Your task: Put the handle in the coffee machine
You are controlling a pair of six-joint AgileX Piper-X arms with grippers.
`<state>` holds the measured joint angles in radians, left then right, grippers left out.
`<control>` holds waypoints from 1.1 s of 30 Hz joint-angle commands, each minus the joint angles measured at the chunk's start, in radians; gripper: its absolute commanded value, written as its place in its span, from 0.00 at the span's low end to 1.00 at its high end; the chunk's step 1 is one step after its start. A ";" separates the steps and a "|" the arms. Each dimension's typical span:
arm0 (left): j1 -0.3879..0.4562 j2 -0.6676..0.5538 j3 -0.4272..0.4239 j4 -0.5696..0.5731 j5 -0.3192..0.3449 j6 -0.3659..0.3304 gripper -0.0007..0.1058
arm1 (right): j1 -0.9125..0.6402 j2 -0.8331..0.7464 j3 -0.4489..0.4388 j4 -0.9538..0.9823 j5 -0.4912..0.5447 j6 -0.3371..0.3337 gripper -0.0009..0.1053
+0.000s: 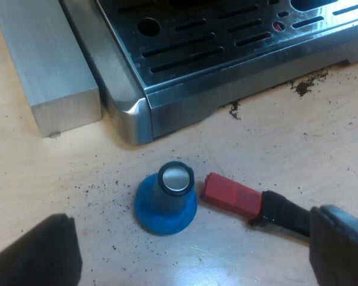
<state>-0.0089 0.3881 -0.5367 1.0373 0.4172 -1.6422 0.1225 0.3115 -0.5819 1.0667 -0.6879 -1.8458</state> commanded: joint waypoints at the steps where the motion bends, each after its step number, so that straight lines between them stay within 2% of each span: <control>1: 0.001 -0.001 -0.002 -0.011 0.008 -0.007 0.76 | 0.058 -0.003 -0.017 -0.008 0.021 -0.005 0.66; 6: 0.001 -0.001 -0.002 -0.011 0.008 -0.006 0.76 | 0.165 -0.003 -0.017 -0.032 0.082 0.052 0.66; 12: 0.001 -0.001 -0.002 -0.011 0.008 0.021 0.76 | 0.291 -0.003 -0.017 -0.093 0.156 0.165 0.66; 14: 0.001 0.005 -0.004 -0.005 0.008 0.026 0.76 | 0.349 0.007 -0.024 -0.108 0.221 0.202 0.66; 18: 0.001 0.036 -0.004 0.014 0.039 0.026 0.76 | 0.460 0.066 -0.063 -0.107 0.305 0.221 0.67; 21: 0.001 0.064 -0.004 0.015 0.057 0.033 0.76 | 0.576 0.145 -0.106 -0.113 0.363 0.262 0.67; 25: 0.001 0.097 -0.013 0.036 0.115 0.123 0.76 | 0.735 0.259 -0.167 -0.161 0.464 0.348 0.67; 27: 0.001 0.105 -0.028 0.069 0.150 0.153 0.76 | 0.804 0.297 -0.187 -0.185 0.533 0.421 0.67; 29: 0.001 0.106 -0.060 0.141 0.214 0.208 0.76 | 0.883 0.344 -0.206 -0.228 0.605 0.532 0.67; 30: 0.001 0.106 -0.065 0.153 0.233 0.215 0.76 | 0.895 0.355 -0.208 -0.237 0.618 0.552 0.67; 32: 0.001 0.106 -0.098 0.237 0.293 0.272 0.76 | 0.964 0.389 -0.210 -0.263 0.641 0.659 0.67; 33: 0.001 0.106 -0.105 0.259 0.306 0.286 0.76 | 0.980 0.400 -0.210 -0.267 0.645 0.692 0.67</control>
<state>-0.0089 0.4970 -0.6295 1.2587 0.6857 -1.3836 1.0896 0.7068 -0.7804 0.8081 -0.0536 -1.1869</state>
